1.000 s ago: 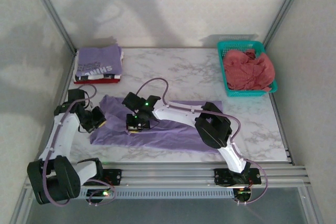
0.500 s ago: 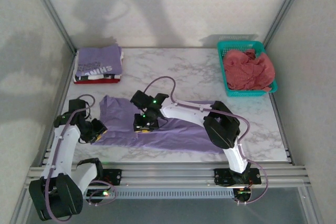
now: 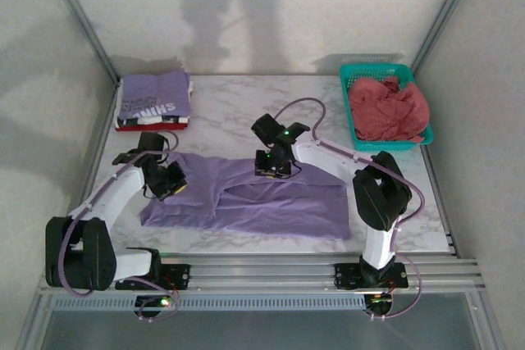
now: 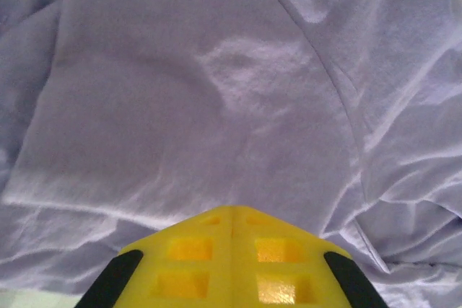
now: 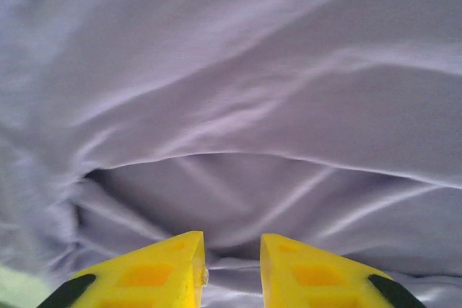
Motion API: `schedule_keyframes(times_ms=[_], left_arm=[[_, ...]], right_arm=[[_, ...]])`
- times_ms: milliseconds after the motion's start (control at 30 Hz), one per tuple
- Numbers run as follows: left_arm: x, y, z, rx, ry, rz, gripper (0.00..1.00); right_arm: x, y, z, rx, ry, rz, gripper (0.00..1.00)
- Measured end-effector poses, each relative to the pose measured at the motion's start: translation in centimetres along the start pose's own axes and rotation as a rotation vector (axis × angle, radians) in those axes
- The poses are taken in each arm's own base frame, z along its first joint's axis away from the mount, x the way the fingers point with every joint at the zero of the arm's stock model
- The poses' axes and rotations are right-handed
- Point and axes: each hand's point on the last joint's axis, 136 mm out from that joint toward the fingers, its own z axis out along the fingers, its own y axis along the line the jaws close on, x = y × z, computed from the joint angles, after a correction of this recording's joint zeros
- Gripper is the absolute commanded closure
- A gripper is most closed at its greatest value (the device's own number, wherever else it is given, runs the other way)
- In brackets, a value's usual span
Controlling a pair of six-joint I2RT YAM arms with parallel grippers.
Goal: Fold and stack the t-shirts
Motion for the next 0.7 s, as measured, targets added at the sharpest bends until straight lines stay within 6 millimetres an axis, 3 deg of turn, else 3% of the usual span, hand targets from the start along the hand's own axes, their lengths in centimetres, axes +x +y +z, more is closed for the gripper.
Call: schedule_keyframes(times_ms=[100,233,367,533,700], left_arm=[[0.6,1.2,1.6,-0.013,0.006,-0.006,1.0],[2.4,3.6,4.2,-0.057,0.06,-0.032,1.0],[2.0,3.0,4.9,-0.027,0.054,-0.032,1.0],[0.9,2.4,3.6,-0.05,0.018,-0.014,1.0],[-2.5,-1.7,-0.3,0.028,-0.108,0.024,1.0]], right_arm=[[0.3,-2.1,0.6,0.039,0.018,0.023,0.72],[0.4,-2.5,0.2,0.041,0.016,0.017,0.72],[-0.1,-2.9,-0.8,0.032,-0.01,0.024,0.73],[-1.0,-5.1,-1.9,0.052,-0.05,0.065,0.76],[-1.3,-9.5,-2.0,0.108,-0.053,0.144,0.84]])
